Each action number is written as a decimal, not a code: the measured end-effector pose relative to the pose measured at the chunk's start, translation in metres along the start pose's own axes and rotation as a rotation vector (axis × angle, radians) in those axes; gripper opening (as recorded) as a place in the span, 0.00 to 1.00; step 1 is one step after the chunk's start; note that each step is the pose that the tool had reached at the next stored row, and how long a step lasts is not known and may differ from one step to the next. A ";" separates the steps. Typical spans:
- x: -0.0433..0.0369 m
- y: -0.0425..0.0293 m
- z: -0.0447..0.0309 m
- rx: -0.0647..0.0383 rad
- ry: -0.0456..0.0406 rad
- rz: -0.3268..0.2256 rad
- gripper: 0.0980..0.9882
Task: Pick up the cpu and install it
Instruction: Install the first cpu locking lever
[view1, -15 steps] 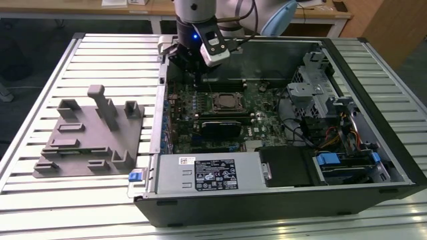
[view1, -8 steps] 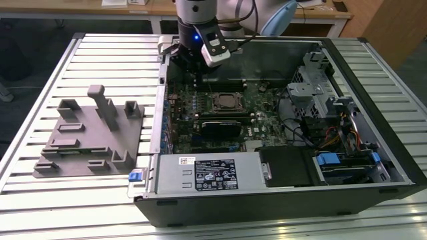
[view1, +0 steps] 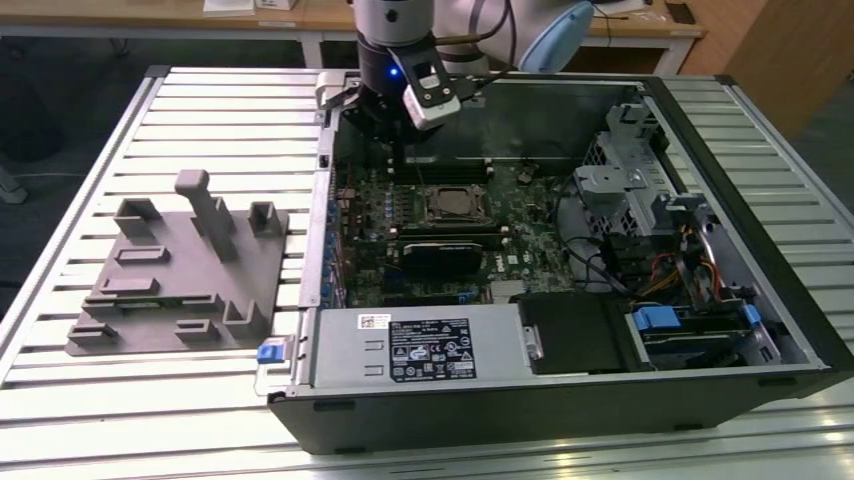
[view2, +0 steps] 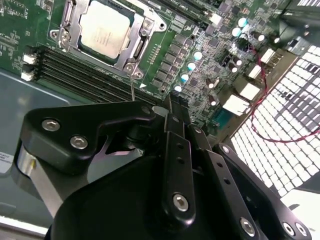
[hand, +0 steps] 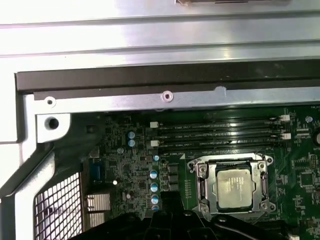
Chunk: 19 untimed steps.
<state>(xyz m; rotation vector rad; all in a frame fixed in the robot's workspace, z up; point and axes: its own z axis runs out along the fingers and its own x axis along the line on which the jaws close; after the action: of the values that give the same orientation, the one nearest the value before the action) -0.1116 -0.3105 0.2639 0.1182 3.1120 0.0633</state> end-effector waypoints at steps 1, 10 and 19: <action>-0.0002 0.0002 0.0007 0.000 0.0000 0.000 0.01; -0.0022 0.0093 0.0051 0.000 0.0000 0.000 0.01; -0.0050 0.0199 0.0085 0.000 0.0001 0.000 0.01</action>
<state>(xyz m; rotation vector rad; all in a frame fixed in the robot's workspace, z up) -0.1050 -0.2908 0.2564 0.1182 3.1121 0.0631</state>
